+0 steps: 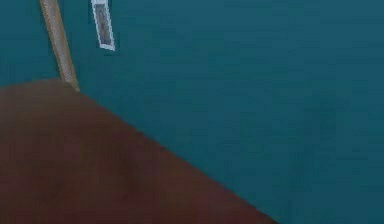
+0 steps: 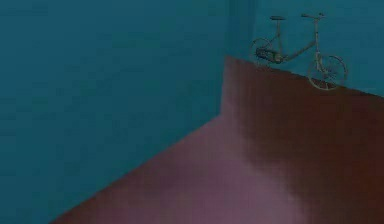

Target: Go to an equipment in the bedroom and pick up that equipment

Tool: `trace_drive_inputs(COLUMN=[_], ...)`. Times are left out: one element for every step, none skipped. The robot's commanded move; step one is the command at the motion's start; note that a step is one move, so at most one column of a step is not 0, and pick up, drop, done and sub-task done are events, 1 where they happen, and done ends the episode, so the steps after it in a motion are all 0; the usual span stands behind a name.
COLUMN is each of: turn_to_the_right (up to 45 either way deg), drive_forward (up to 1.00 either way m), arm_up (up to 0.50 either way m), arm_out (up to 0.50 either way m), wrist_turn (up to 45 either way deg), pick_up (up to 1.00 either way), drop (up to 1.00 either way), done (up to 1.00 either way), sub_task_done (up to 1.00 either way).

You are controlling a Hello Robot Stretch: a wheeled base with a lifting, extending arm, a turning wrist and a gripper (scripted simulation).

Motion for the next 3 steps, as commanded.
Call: trace_drive_inputs(turn_to_the_right=[-36.0, 0.0, 0.0], drive_forward=[0.00, 1.00, 1.00], arm_up=[0.00, 0.00, 0.00], arm_out=[0.00, 0.00, 0.00], wrist_turn=[0.0, 0.0, 0.0], pick_up=[0.00, 0.00, 0.00], drop=[0.00, 0.00, 0.00], done=[0.00, 0.00, 0.00], sub_task_done=[0.00, 0.00, 0.00])
